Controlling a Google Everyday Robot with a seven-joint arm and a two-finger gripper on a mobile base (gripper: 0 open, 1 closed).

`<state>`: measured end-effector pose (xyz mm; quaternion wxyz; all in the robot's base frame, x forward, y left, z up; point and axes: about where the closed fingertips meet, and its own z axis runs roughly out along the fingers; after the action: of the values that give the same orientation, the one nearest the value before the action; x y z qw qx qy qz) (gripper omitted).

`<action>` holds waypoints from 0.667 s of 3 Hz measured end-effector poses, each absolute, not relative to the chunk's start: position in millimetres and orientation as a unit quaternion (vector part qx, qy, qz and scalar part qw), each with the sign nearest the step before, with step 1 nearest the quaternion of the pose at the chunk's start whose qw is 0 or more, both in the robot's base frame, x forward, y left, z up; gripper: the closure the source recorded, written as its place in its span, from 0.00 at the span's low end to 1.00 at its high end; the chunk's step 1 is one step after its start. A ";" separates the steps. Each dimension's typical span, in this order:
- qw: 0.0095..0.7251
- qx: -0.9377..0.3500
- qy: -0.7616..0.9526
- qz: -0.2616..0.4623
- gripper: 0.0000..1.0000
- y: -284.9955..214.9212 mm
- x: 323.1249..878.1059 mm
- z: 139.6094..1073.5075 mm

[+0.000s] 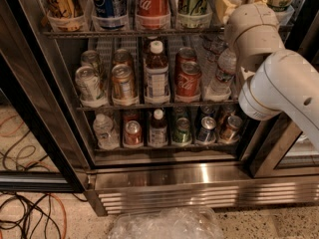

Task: Pick redbull can from top shelf of fridge

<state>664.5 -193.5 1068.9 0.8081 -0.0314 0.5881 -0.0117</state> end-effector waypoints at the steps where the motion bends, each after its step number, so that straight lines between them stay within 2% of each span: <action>1: 0.808 -0.031 0.588 -0.012 1.00 -193.0 664.2 1071.5; 2: 0.825 -0.024 0.565 -0.007 1.00 -194.6 661.3 1085.0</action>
Offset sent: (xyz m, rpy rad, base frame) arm -0.0153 -0.0088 0.0559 0.0709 -0.2358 -0.0020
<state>661.3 -194.6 1085.0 0.8249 -0.0241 0.5647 -0.0075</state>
